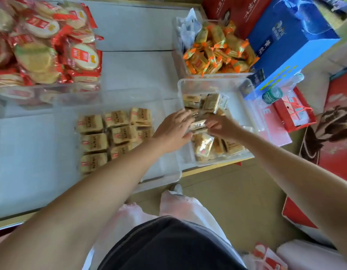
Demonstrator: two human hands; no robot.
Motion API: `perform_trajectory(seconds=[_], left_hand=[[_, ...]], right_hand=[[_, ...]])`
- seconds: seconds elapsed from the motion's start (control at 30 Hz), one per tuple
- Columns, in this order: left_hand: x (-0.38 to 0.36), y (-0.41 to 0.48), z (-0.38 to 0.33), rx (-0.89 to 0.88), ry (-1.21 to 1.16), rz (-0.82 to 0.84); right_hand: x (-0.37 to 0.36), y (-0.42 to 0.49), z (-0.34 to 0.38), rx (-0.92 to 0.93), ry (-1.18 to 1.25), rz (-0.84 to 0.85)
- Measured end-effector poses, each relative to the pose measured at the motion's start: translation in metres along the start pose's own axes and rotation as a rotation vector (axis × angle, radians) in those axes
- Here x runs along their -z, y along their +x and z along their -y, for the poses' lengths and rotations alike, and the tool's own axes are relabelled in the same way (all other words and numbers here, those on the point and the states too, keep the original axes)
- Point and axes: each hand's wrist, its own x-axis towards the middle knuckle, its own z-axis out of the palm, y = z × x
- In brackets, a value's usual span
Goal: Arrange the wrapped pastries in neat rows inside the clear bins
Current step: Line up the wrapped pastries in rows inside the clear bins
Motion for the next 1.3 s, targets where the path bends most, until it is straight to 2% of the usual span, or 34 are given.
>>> perform_trajectory(seconds=[0.13,0.27,0.37,0.47,0.53,0.67,0.87,0.93,1.03,1.13,1.3], left_hand=[[-0.028,0.022,-0.024,0.156,0.202,0.155],[-0.043,0.022,-0.030,0.238,0.351,0.140],[-0.041,0.022,-0.034,0.247,0.345,0.138],[-0.037,0.026,-0.034,0.252,0.232,0.123],[-0.034,0.027,-0.035,0.257,0.156,0.050],[-0.015,0.036,-0.045,0.352,-0.045,-0.085],[0.005,0.065,-0.044,0.542,-0.562,-0.234],[0.008,0.068,-0.038,0.586,-0.594,-0.297],[0.007,0.067,-0.028,0.657,-0.679,-0.369],[0.005,0.067,-0.021,0.692,-0.730,-0.400],[0.007,0.068,-0.020,0.715,-0.756,-0.419]], right_hand=[[0.000,0.009,-0.025,0.052,-0.160,0.207],[-0.005,0.016,-0.030,0.182,-0.281,0.241],[-0.007,0.016,-0.033,0.253,-0.281,0.228],[0.000,0.018,-0.037,0.293,-0.208,0.289],[0.007,0.022,-0.041,0.280,-0.059,0.271],[0.031,0.034,-0.045,0.172,0.385,0.060],[0.050,0.048,-0.046,0.127,0.515,0.093],[0.052,0.059,-0.048,0.080,0.514,-0.026],[0.054,0.080,-0.053,-0.059,0.337,-0.246],[0.048,0.100,-0.055,-0.175,0.127,-0.197],[0.044,0.117,-0.054,-0.283,0.088,-0.156]])
